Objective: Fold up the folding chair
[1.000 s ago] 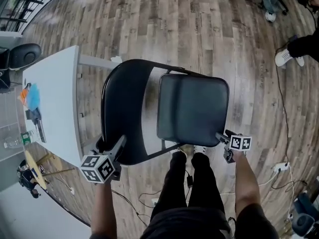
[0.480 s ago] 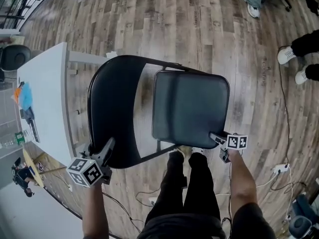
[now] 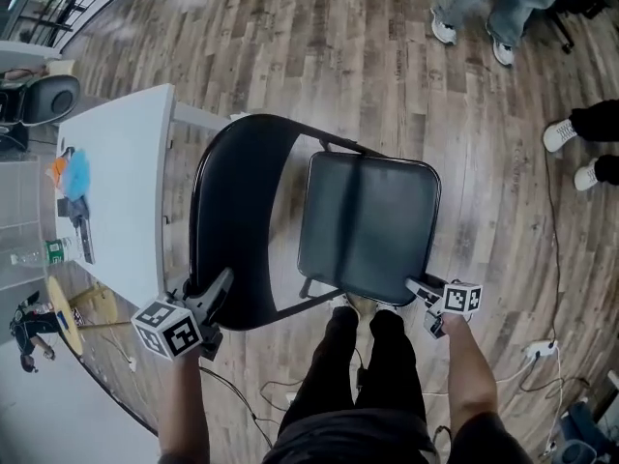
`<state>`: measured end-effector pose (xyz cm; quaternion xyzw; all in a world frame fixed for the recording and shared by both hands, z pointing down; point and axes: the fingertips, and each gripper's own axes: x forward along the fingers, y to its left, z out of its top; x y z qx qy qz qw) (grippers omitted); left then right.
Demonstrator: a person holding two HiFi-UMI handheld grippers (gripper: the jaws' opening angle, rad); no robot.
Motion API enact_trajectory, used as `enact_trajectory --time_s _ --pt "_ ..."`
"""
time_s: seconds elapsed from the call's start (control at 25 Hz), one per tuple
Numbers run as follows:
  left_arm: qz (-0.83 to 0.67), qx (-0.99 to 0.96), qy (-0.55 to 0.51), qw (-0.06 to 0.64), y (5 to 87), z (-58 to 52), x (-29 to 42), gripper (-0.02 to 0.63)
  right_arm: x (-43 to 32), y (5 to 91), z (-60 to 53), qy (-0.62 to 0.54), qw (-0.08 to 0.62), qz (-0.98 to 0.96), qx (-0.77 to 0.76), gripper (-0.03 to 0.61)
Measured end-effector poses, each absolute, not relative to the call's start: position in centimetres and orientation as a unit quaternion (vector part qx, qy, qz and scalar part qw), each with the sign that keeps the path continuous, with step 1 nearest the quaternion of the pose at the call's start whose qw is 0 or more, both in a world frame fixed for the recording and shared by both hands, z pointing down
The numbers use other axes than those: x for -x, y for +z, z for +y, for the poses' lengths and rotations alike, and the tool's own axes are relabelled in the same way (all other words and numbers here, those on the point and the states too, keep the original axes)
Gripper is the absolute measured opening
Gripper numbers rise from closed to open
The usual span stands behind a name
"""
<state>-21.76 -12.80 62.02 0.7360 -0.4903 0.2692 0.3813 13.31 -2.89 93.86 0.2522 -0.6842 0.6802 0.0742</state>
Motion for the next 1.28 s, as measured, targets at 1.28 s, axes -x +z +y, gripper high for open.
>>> enact_trajectory --time_s 1.28 --pt "-0.504 -0.741 0.239 0.375 48.1 -12.8 45.1 0.078 38.3 62.8 -6.3 0.596 0.042 -0.799 -0.069 0.325"
